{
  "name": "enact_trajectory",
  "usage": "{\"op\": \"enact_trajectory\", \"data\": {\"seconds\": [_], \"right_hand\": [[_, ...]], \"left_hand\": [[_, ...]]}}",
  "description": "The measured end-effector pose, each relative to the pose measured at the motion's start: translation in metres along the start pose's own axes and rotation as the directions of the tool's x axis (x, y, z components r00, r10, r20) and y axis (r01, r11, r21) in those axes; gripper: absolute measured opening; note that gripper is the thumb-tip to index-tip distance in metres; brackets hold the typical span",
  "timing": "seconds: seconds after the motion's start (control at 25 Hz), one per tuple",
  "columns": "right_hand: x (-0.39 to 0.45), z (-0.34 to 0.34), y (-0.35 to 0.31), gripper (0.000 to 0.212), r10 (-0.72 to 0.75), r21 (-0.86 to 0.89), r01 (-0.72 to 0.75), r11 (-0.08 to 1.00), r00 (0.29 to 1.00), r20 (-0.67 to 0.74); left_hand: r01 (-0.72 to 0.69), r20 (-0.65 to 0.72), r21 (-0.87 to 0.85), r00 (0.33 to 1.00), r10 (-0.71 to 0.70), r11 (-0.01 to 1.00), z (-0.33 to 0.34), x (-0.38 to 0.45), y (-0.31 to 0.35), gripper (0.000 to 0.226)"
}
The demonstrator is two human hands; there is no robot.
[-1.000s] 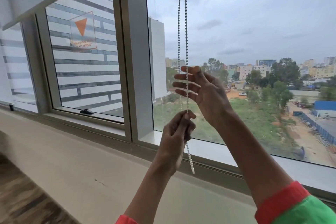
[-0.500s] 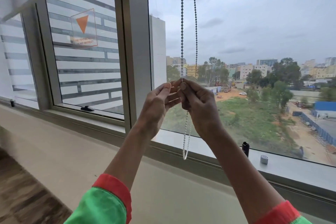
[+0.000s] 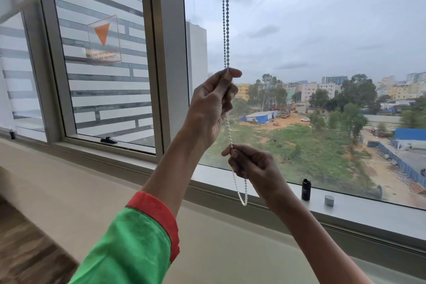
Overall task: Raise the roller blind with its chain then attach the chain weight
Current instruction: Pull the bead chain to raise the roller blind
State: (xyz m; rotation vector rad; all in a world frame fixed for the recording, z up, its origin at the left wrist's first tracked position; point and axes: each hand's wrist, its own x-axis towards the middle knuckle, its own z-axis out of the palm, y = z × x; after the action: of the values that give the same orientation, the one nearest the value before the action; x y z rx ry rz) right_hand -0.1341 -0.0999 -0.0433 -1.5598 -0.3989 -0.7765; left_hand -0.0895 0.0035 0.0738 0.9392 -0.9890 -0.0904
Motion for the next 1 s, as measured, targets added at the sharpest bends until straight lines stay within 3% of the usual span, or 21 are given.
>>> {"op": "enact_trajectory", "data": {"seconds": [0.12, 0.24, 0.36, 0.56, 0.76, 0.88, 1.0], "right_hand": [[-0.004, -0.007, 0.009, 0.022, 0.072, -0.043, -0.071, 0.997, 0.997, 0.022], [0.008, -0.006, 0.001, 0.031, 0.145, 0.035, -0.144, 0.989, 0.989, -0.033], [0.033, 0.0, -0.029, 0.035, 0.085, 0.129, -0.075, 0.989, 0.993, -0.078], [0.065, 0.02, -0.078, 0.027, -0.016, 0.171, 0.02, 0.985, 1.0, -0.024], [0.064, 0.028, -0.072, 0.021, -0.139, 0.137, 0.153, 0.979, 0.984, -0.11], [0.052, 0.029, -0.063, 0.021, -0.163, 0.107, 0.177, 0.978, 0.978, -0.126], [0.034, 0.033, -0.046, 0.021, -0.103, 0.201, 0.13, 0.971, 0.985, -0.14]], "left_hand": [[0.022, 0.0, 0.002, 1.0, -0.022, 1.0, -0.007, -0.019, -0.016, 0.021], [0.054, -0.018, -0.005, 0.998, -0.054, 0.999, -0.015, -0.037, -0.035, 0.022], [0.1, -0.051, -0.006, 0.994, -0.1, 0.995, -0.019, -0.06, -0.056, 0.024], [0.141, -0.062, 0.112, 0.989, -0.135, 0.984, -0.027, -0.083, -0.076, 0.026], [0.195, 0.032, 0.177, 0.978, -0.204, 0.965, -0.04, -0.07, -0.06, 0.025], [0.228, 0.014, 0.104, 0.973, -0.231, 0.968, -0.041, -0.054, -0.042, 0.027], [0.155, -0.033, -0.013, 0.987, -0.156, 0.988, -0.032, -0.033, -0.015, 0.029]]}}
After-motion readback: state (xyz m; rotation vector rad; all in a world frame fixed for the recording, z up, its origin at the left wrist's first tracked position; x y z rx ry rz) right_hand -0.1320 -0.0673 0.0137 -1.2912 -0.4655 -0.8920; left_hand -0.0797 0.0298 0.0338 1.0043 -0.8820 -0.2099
